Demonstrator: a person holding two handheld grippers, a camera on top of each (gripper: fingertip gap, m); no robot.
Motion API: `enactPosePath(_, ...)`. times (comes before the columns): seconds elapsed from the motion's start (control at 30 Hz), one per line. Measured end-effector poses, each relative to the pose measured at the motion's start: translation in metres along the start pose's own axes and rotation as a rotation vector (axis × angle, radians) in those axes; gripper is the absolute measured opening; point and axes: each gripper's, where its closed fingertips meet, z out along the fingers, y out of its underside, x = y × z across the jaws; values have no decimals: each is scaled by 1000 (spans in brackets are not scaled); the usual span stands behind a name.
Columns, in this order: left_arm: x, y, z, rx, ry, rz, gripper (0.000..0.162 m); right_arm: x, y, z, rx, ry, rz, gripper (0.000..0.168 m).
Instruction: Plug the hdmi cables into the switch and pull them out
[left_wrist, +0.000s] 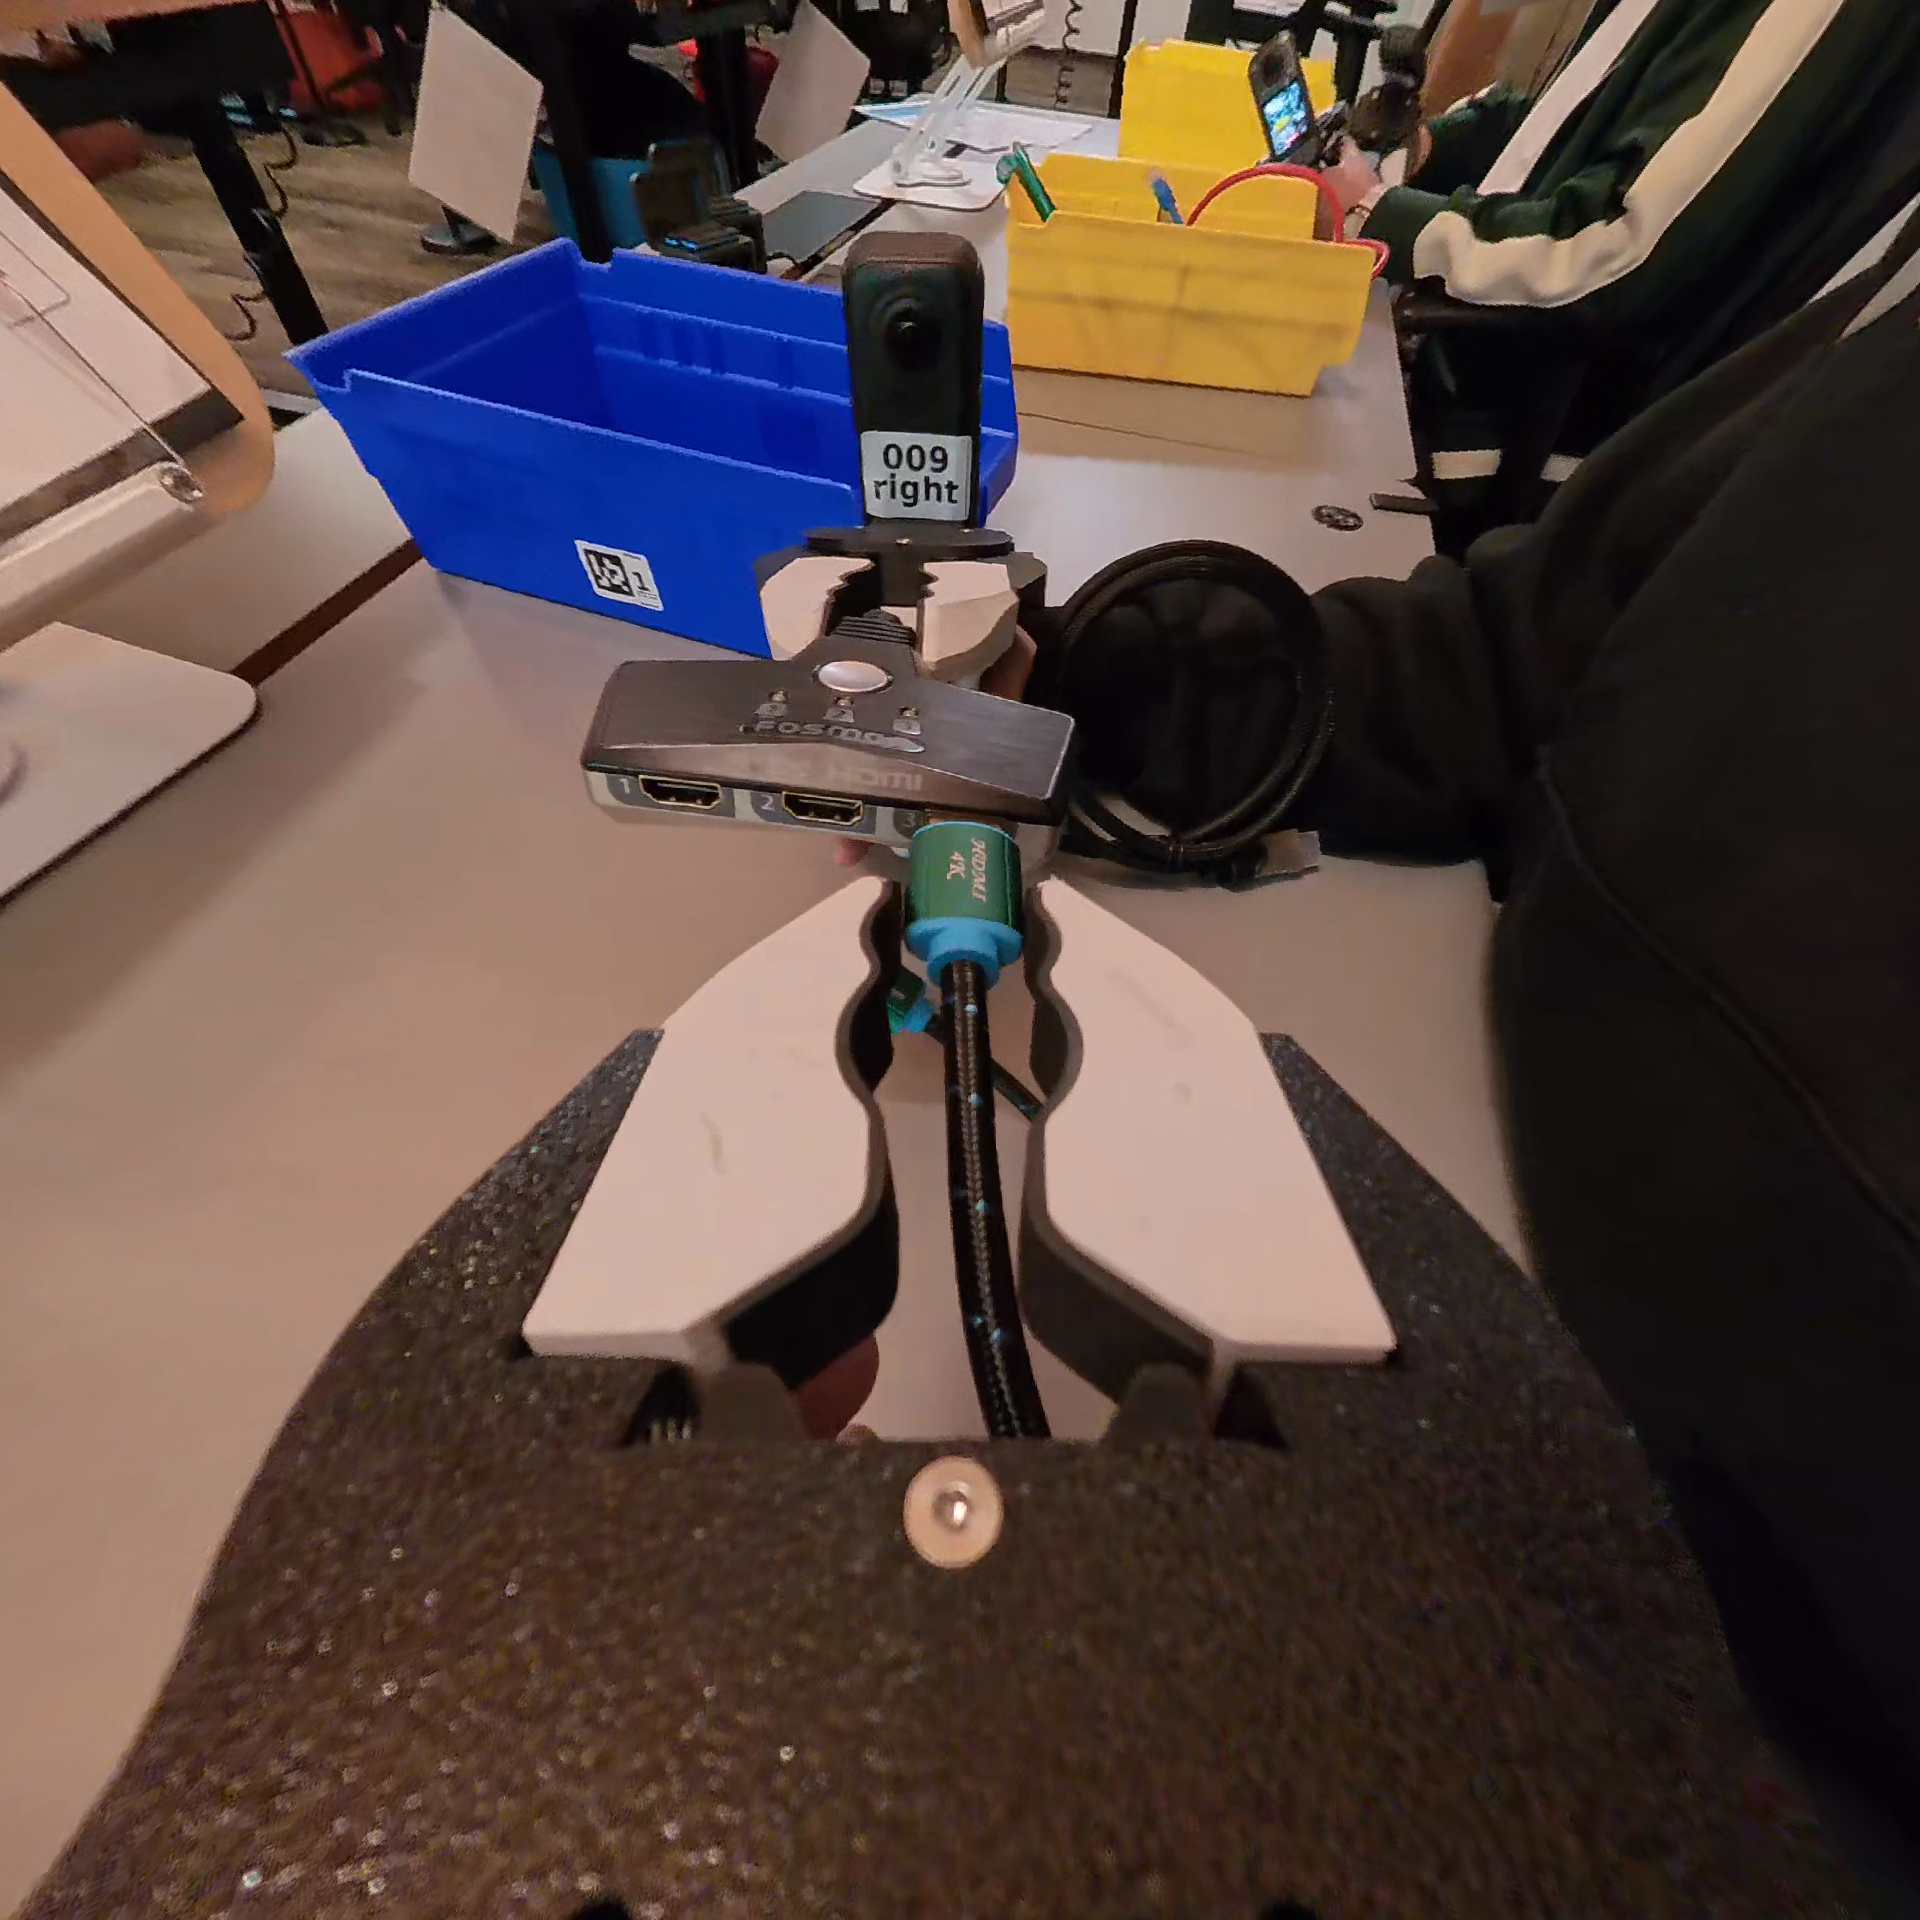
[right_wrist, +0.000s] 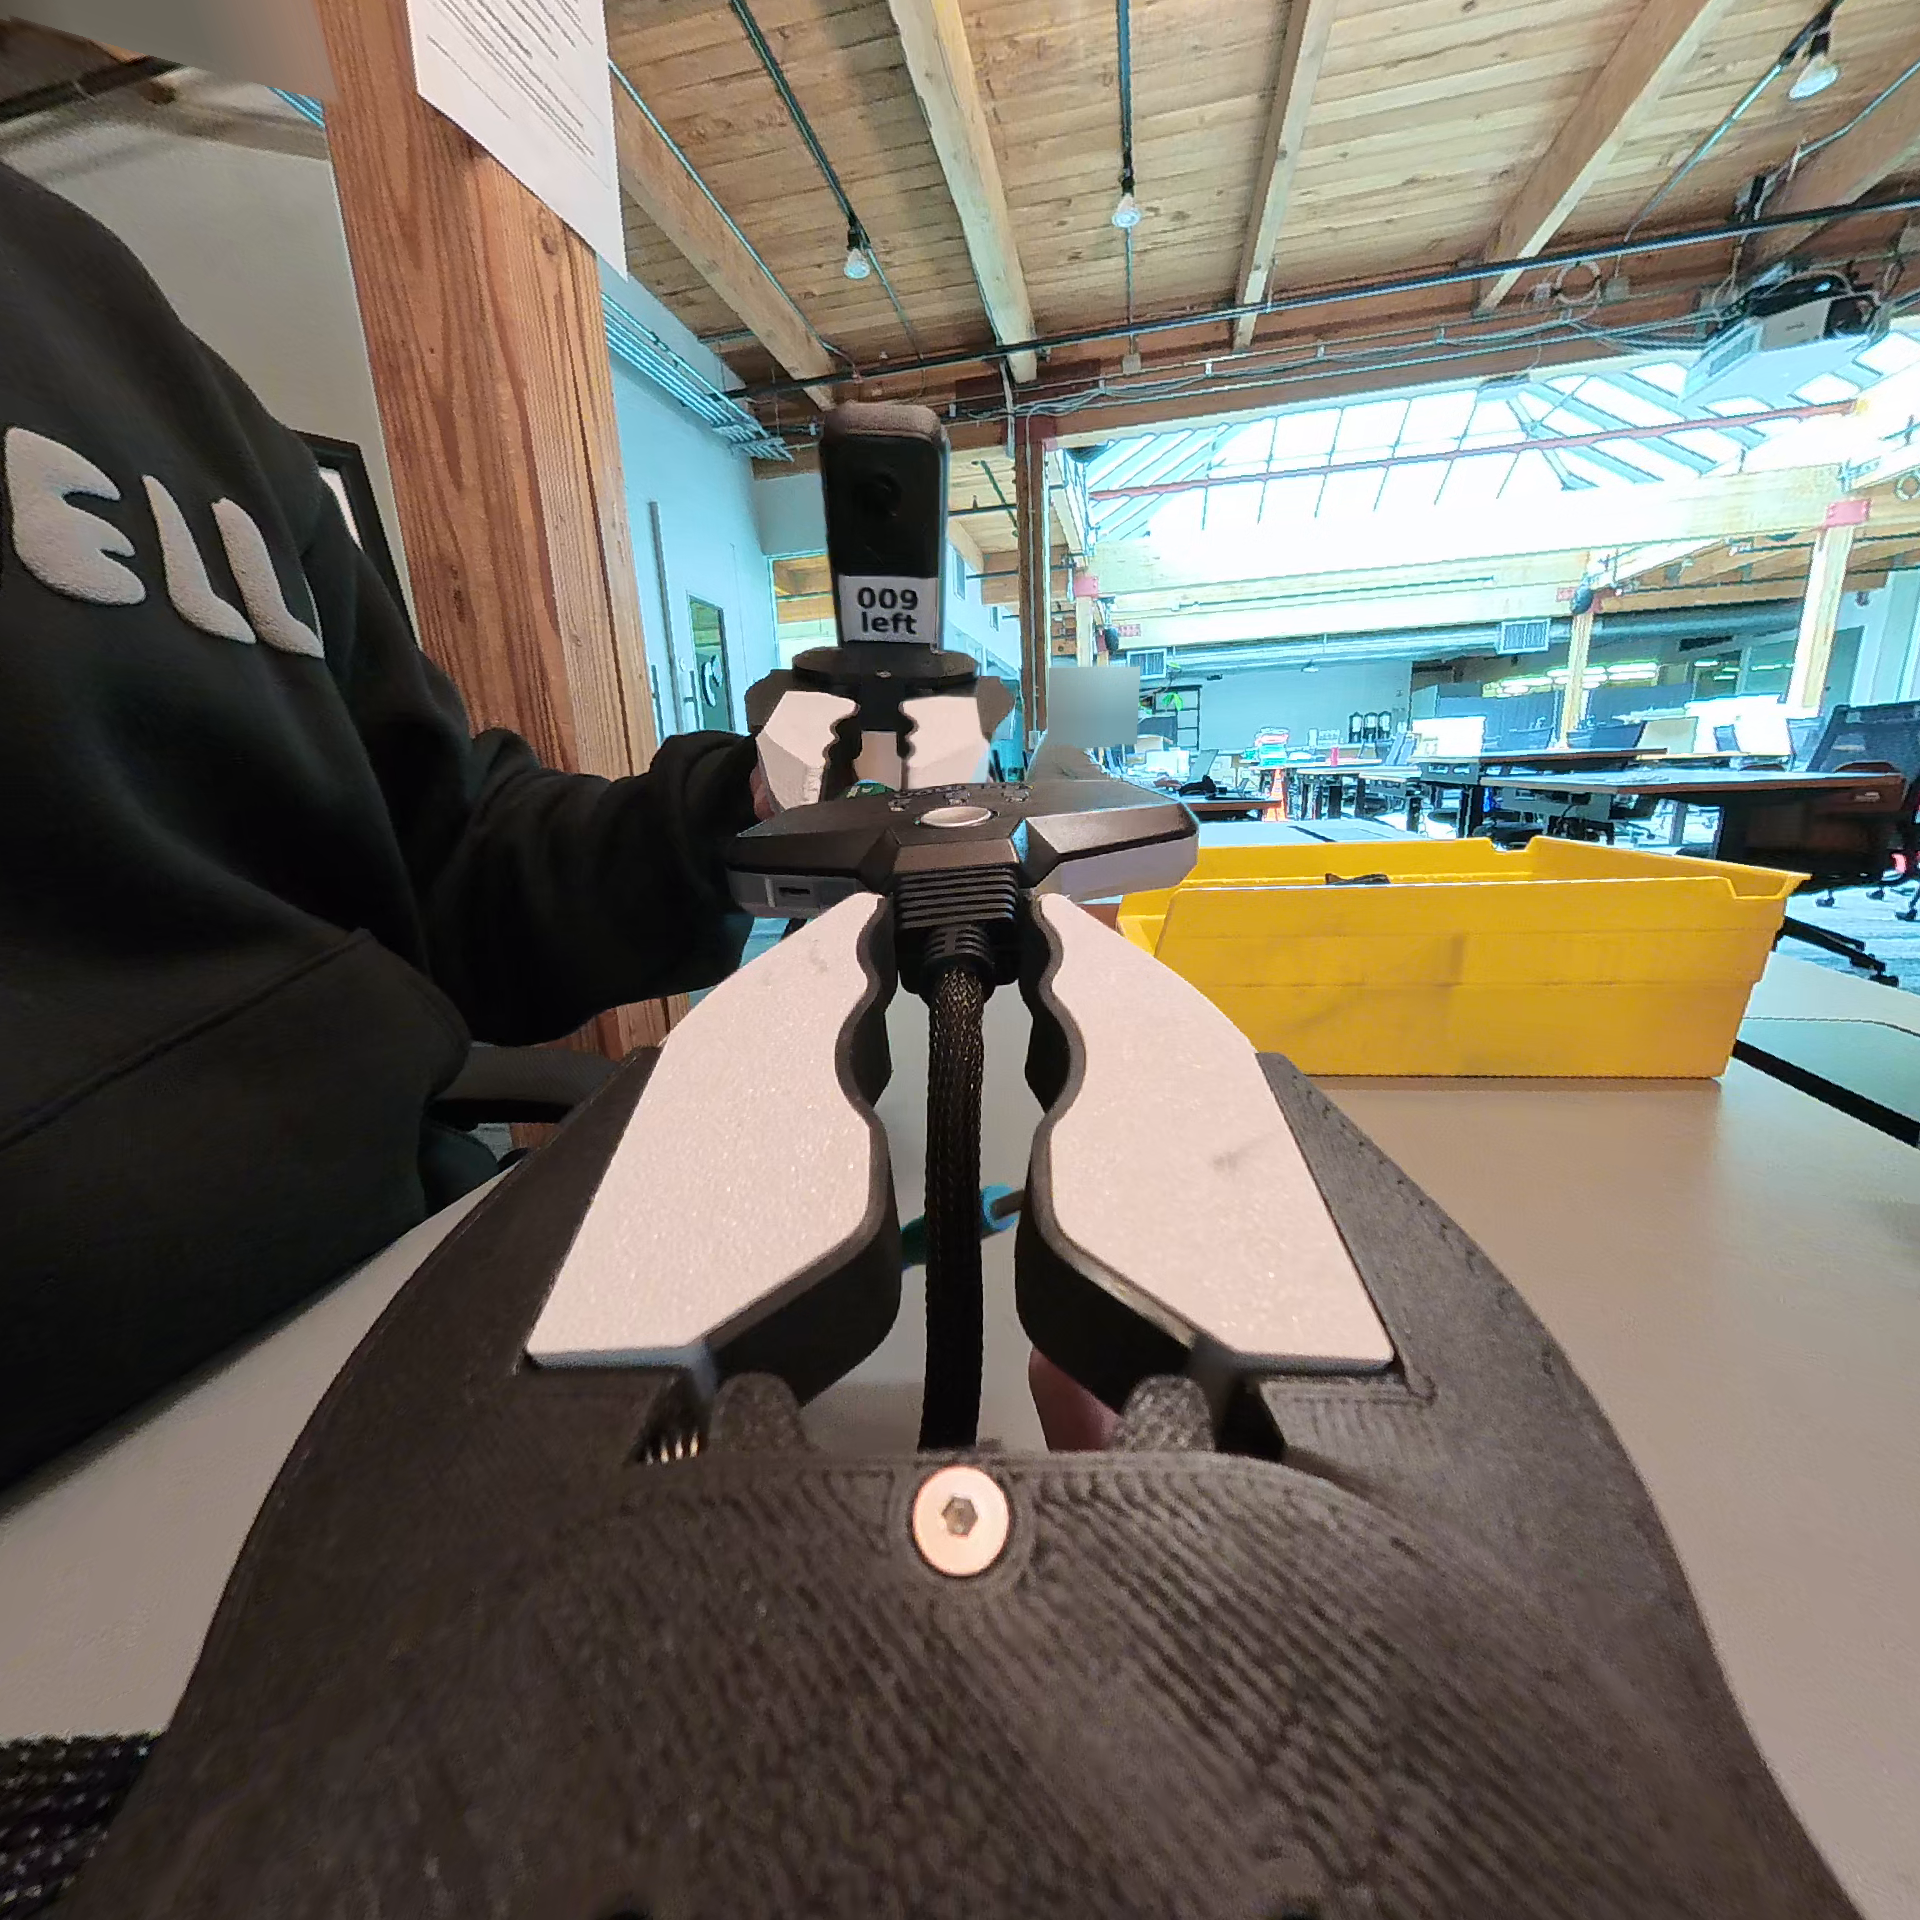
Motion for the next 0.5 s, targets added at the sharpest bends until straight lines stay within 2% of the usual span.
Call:
enactPosePath(0.23,0,3,-2,-58,1,-40,21,0,1,1,-11,5,-4,23)
enactPosePath(0.4,0,11,-5,-184,-7,-19,21,-1,10,7,-76,13,-22,23)
enactPosePath(0.5,0,3,-4,-163,-4,-3,21,0,9,7,-69,16,-7,24)
